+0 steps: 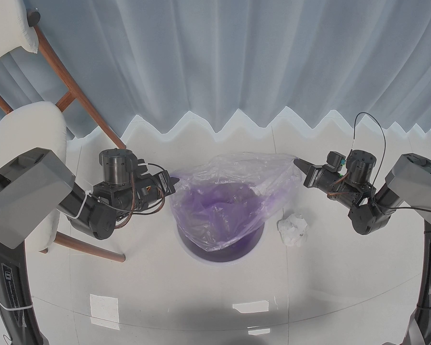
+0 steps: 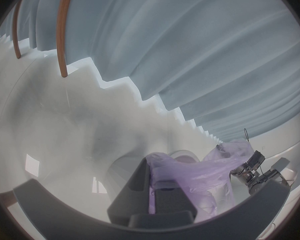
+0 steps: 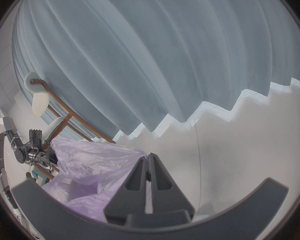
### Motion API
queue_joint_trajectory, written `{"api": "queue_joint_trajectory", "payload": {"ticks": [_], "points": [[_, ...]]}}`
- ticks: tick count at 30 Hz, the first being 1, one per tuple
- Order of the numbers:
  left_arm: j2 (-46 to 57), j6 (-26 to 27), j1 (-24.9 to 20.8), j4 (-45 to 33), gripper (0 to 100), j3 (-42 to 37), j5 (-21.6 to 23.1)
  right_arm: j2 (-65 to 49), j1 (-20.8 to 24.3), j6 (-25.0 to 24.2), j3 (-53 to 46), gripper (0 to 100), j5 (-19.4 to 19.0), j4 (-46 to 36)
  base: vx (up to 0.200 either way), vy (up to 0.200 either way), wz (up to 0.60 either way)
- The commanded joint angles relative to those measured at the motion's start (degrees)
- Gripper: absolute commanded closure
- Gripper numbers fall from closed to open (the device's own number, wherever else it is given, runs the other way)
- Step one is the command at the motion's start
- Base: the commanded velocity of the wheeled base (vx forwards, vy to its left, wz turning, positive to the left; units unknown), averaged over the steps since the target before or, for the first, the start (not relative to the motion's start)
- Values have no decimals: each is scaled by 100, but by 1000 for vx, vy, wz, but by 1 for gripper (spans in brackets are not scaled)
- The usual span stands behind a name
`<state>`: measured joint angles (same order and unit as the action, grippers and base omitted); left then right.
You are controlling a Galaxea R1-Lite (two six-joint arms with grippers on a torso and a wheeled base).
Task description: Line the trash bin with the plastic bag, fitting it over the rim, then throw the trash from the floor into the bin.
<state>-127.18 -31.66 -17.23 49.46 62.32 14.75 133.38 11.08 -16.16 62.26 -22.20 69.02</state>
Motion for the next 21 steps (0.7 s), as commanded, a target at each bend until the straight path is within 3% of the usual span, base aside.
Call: {"api": "queue_joint_trajectory", "payload": {"ticks": [1,11,21], "points": [[-245,-165,140,-156,100,351,2,233,-124,-1,577,100,-4,-354,0,0,0],[-439,-165,343,-859,100,641,2,813,-238,-1,1157,100,-4,-636,0,0,0],[-228,-112,343,-1351,100,351,28,725,-220,34,595,100,-21,-319,0,0,0]]}}
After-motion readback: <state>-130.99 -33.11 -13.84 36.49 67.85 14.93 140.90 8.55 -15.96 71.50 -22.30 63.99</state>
